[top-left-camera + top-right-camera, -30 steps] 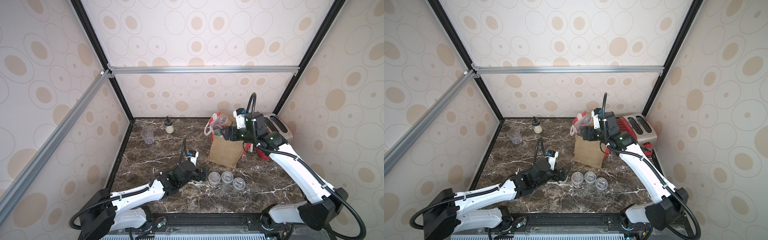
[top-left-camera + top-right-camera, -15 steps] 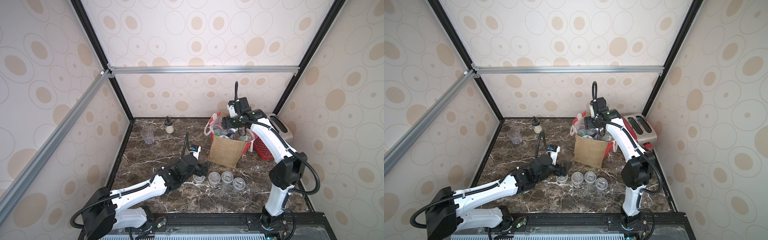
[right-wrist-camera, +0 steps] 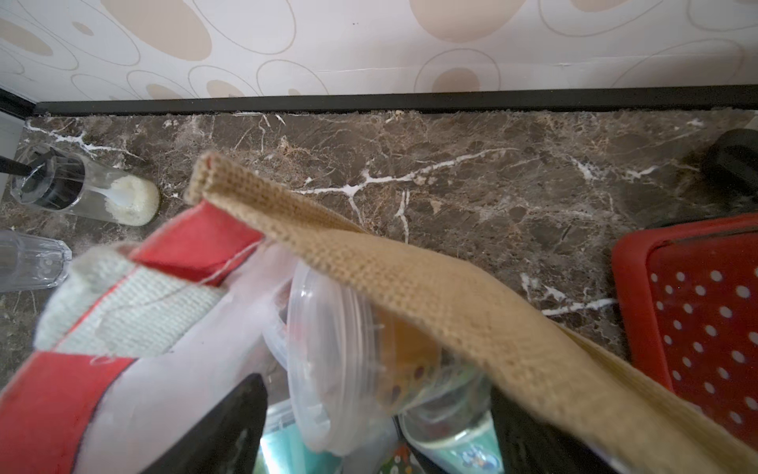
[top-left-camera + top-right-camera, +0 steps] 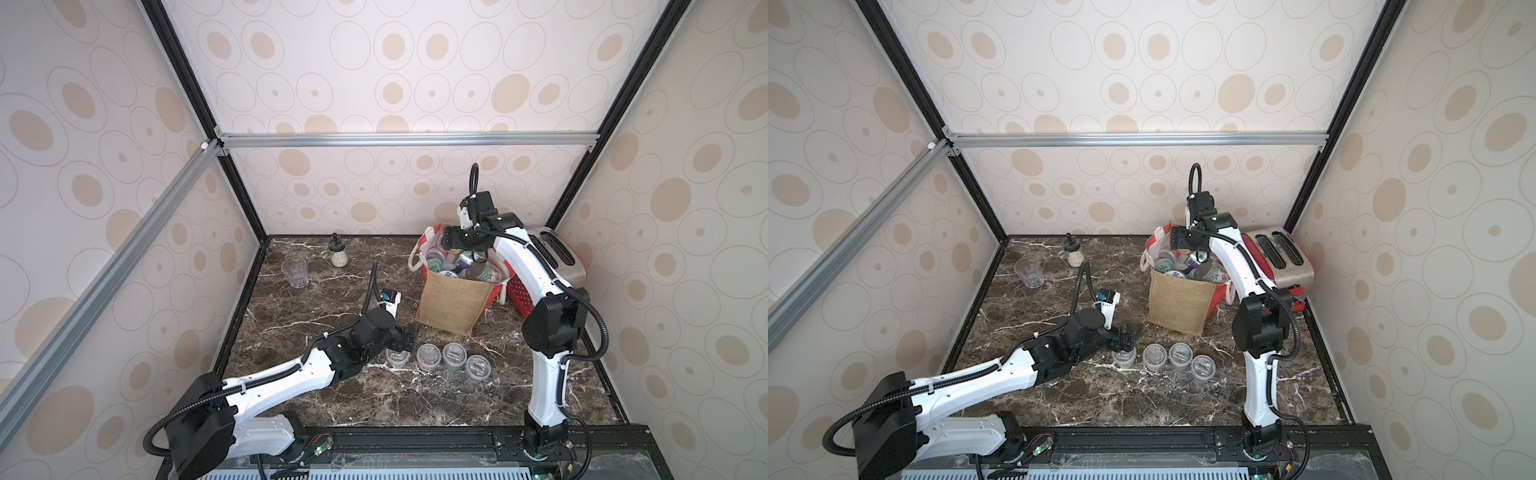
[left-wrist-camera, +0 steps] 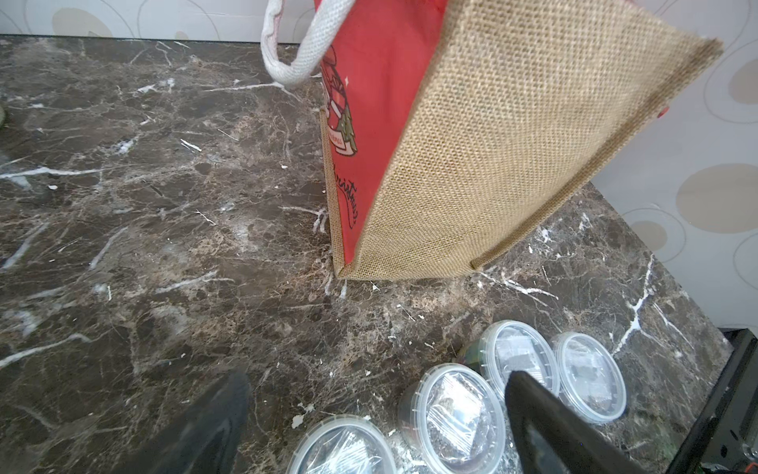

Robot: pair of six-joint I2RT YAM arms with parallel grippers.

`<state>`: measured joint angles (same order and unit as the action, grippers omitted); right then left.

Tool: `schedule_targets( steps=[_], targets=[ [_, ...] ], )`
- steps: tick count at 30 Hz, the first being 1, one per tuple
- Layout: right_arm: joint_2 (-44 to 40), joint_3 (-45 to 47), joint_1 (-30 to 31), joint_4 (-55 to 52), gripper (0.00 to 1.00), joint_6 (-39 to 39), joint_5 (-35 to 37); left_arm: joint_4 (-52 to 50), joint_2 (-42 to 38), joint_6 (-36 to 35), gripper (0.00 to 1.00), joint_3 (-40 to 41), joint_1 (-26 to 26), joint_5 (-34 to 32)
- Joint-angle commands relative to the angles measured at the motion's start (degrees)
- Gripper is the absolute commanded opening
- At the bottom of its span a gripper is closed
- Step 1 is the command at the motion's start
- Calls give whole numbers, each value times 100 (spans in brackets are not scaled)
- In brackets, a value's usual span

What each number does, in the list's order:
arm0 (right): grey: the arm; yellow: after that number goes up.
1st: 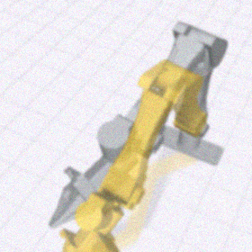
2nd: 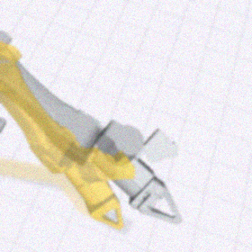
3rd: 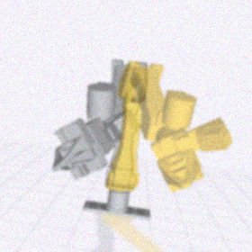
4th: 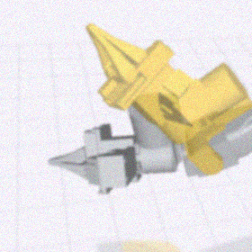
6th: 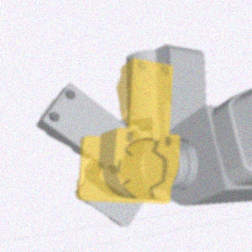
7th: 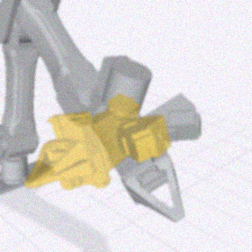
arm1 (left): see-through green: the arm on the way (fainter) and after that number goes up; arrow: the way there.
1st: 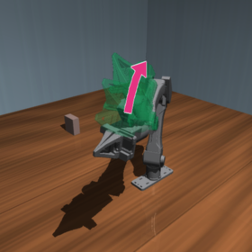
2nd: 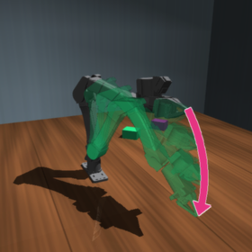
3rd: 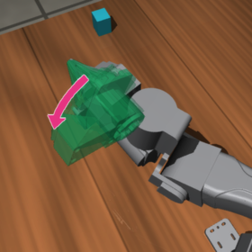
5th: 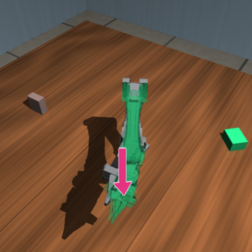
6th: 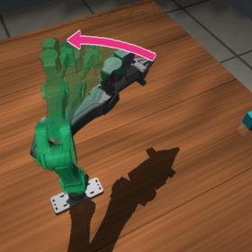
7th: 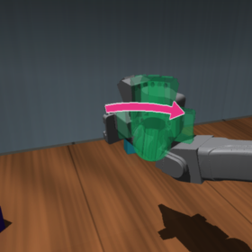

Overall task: Take out the seed jars from the canvas bag
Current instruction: Pick up the seed jar from the canvas bag.

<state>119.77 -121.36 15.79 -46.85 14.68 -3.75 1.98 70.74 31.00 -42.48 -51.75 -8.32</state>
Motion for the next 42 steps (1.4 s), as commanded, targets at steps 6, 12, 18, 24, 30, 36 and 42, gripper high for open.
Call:
schedule_targets(
  steps=[6,12,18,24,30,36,42],
  targets=[
    [439,-170,-164,255,92,165,-299,-55,95,-156,98,-199,120,68],
    [443,121,-167,541,99,465,-824,-74,202,-204,98,-306,164,121],
    [368,437,-164,766,93,823,-1337,-79,247,-210,98,-325,191,147],
    [182,787,-164,984,86,914,-1365,-84,175,-200,99,-286,221,146],
    [-107,1053,-164,1160,72,975,-1322,-127,84,-174,98,-263,229,74],
    [-618,1219,-166,1353,67,1001,-1401,-117,-291,-79,98,-153,240,-144],
    [-1280,1667,-164,1552,65,1080,-1533,-72,-687,-15,98,15,235,-417]
  ],
)
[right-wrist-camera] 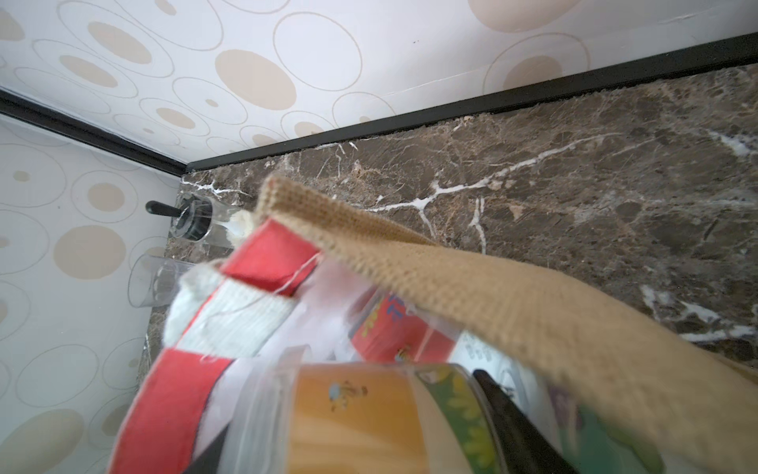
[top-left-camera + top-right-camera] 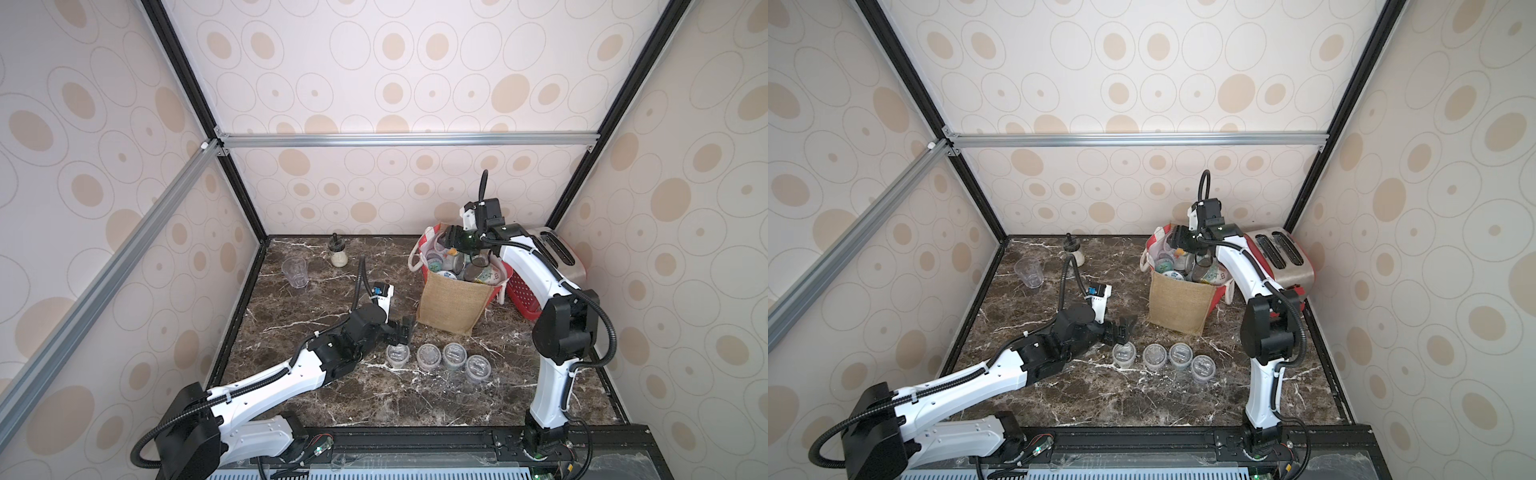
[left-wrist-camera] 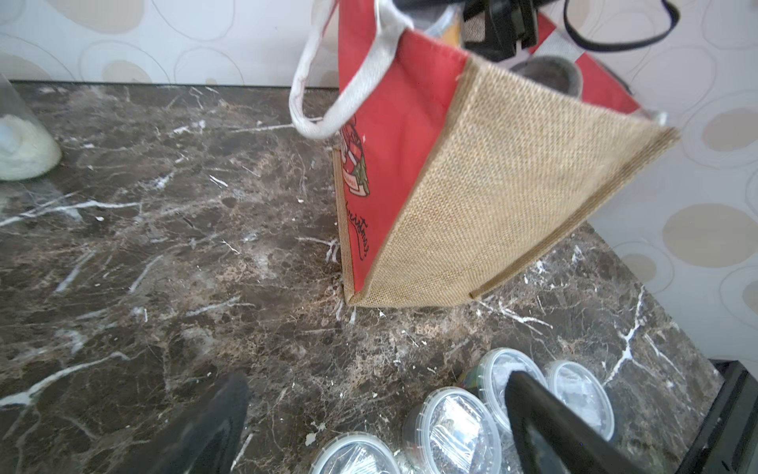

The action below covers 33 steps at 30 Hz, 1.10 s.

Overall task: Take out the seed jars from the canvas bag
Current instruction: Pick up the seed jar from the canvas bag, then place the seed jar at the center of the board.

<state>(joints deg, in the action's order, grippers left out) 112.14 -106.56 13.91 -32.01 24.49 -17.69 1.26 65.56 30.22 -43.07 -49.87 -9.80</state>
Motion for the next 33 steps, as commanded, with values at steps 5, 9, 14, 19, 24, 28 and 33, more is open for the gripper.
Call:
schedule_targets(
  steps=[5,9,14,19,24,28,33],
  targets=[
    [-1416,858,-12,317,65,186,-208,-28,-267,55,98,107,56,-363],
    [-2262,1550,-130,340,65,222,-415,-26,-246,24,98,87,69,-371],
    [-3560,2760,-585,254,65,394,-1011,84,-228,28,98,115,82,-335],
    [-4997,3915,-1396,-391,65,308,-1408,160,-228,19,98,191,117,-301],
    [-5992,4772,-2101,-1069,65,344,-1548,269,-202,11,98,269,126,-303],
    [-6492,5522,-2121,-1224,65,560,-1506,293,-166,24,98,279,126,-270],
    [-6916,6316,-2130,-1355,65,656,-1109,315,-291,52,98,404,126,-285]
  ],
)
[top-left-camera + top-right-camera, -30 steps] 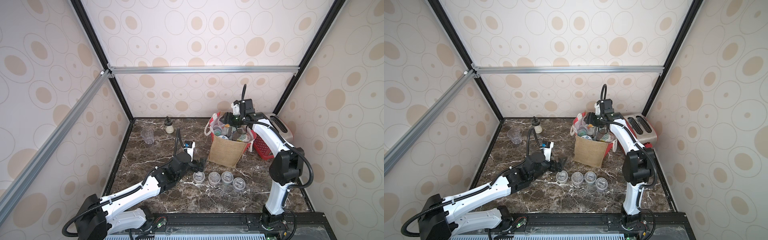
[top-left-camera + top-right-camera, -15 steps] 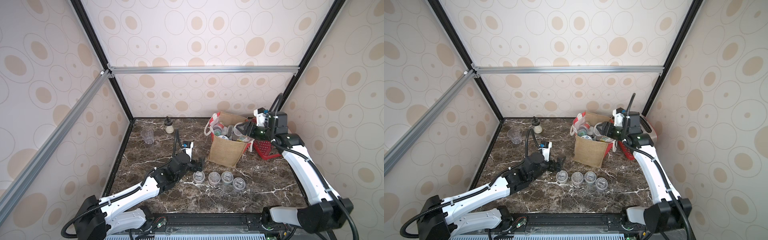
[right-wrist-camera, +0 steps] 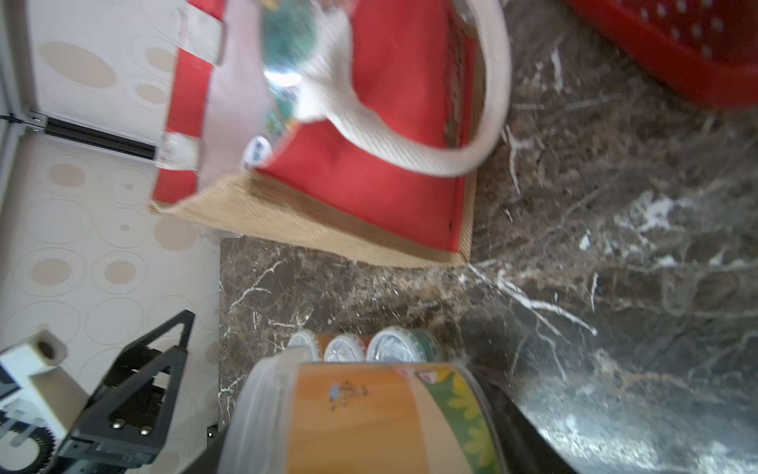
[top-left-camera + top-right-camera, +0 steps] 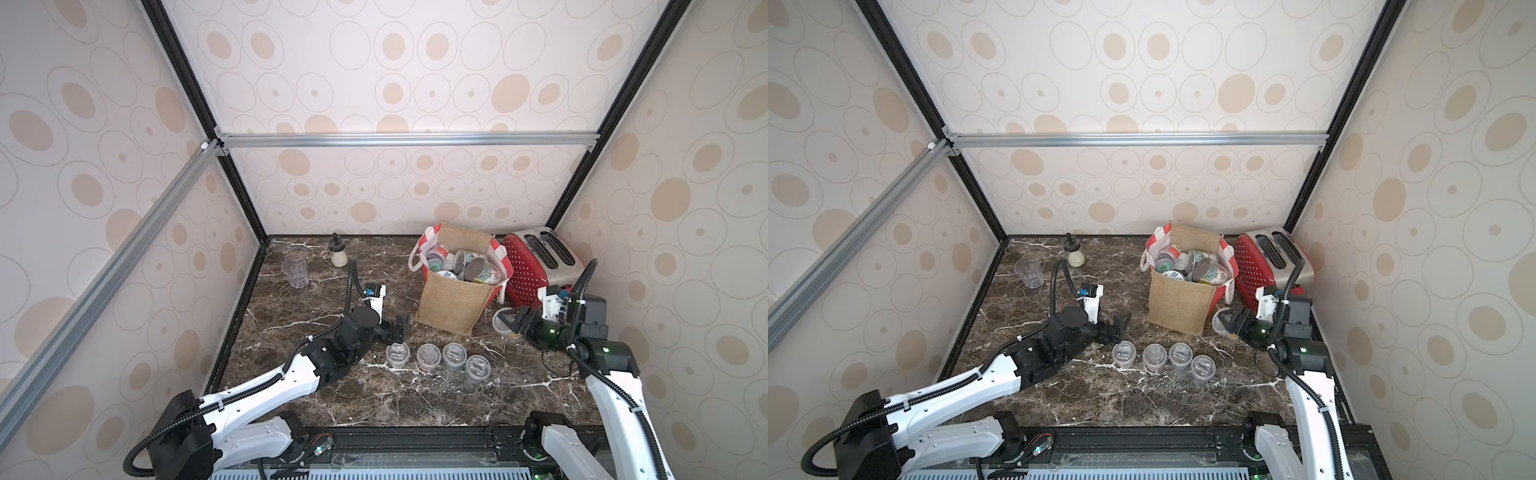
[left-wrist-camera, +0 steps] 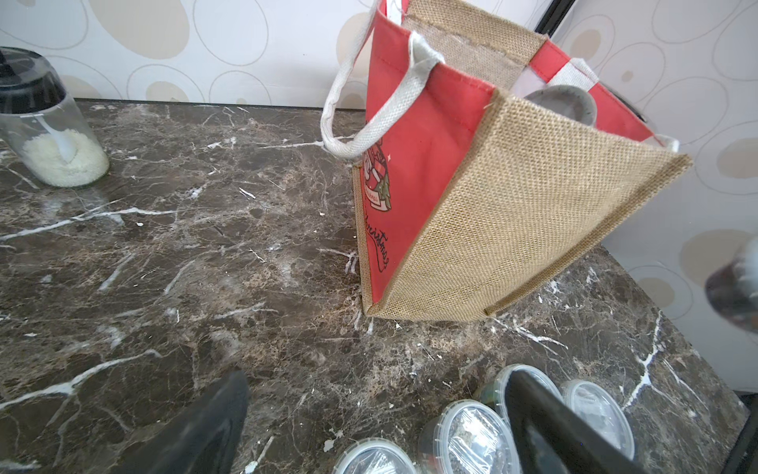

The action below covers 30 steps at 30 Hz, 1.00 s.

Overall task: Take out the seed jars from the canvas bag
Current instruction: Place the seed jar at the center of the board.

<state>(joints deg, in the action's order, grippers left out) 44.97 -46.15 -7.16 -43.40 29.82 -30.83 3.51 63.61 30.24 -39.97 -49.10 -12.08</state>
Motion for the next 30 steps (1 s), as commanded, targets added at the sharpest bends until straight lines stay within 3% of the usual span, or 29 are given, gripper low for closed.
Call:
schedule_targets(
  steps=[1,5,12,30],
  targets=[
    [-223,381,-22,-217,65,115,260,100,-133,59,98,131,50,-58],
    [-137,1022,-23,159,65,191,465,140,-239,87,98,260,50,-76],
    [766,1703,-24,1456,64,484,314,106,-382,79,98,353,56,-102],
    [2876,1836,-22,3494,65,823,161,137,-377,79,98,363,76,-84]
  ],
)
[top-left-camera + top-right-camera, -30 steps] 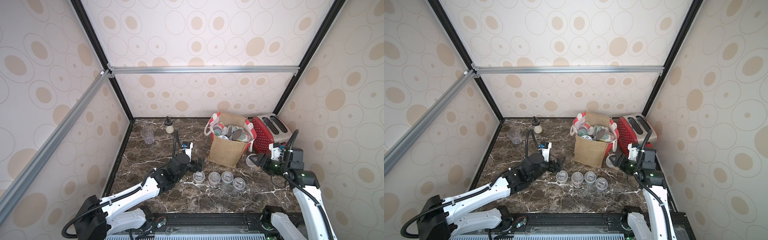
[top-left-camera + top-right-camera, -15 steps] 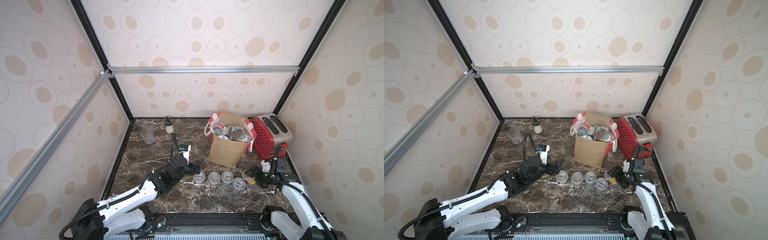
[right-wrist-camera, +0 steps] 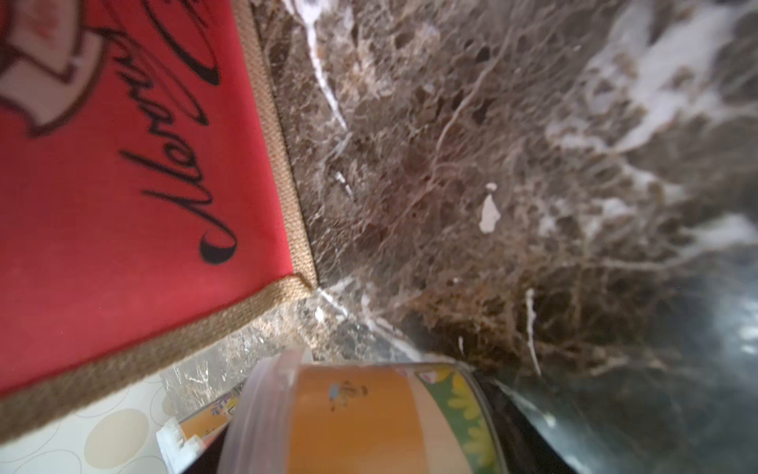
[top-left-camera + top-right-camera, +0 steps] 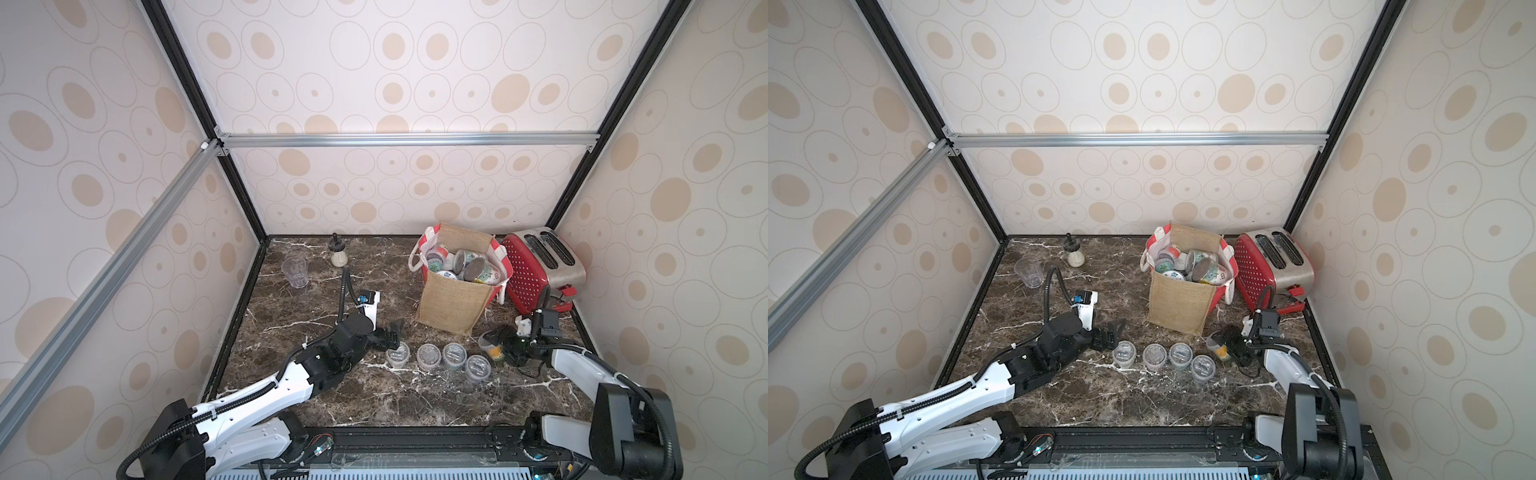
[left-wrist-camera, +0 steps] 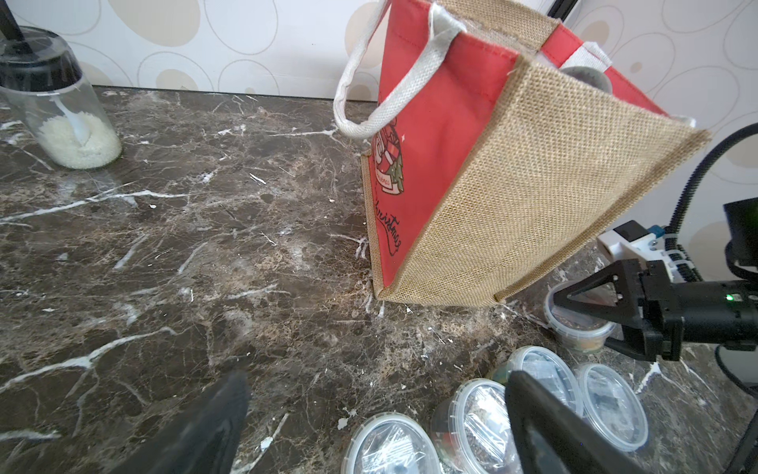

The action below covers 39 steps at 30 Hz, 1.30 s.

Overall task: Take out the seed jars from the canvas bag
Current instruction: Place the seed jar at the center of the board.

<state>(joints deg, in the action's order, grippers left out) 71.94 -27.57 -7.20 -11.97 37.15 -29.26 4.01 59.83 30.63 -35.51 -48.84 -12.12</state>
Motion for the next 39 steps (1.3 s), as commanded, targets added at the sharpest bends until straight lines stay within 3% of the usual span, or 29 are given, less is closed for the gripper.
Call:
schedule_targets(
  steps=[1,8,16,25,28,34,39],
  targets=[
    [222,-28,-16,321,65,91,49,77,16,36,98,-88,54,-78],
    [-130,90,-18,-450,70,-116,1048,27,20,22,98,-117,69,-115],
    [-391,85,-44,-770,87,-117,1212,-7,126,-16,98,-216,76,-89],
    [-814,-23,-62,-1231,90,-211,1333,-50,88,-13,98,-214,85,-89],
    [-938,-163,-62,-1619,99,-367,1548,-32,79,-5,98,-201,86,-89],
    [-672,-559,-53,-2361,100,-587,1824,52,183,4,98,-208,88,-19],
    [-731,-598,56,-2385,100,-687,1874,109,248,13,98,-194,90,32]
  ],
)
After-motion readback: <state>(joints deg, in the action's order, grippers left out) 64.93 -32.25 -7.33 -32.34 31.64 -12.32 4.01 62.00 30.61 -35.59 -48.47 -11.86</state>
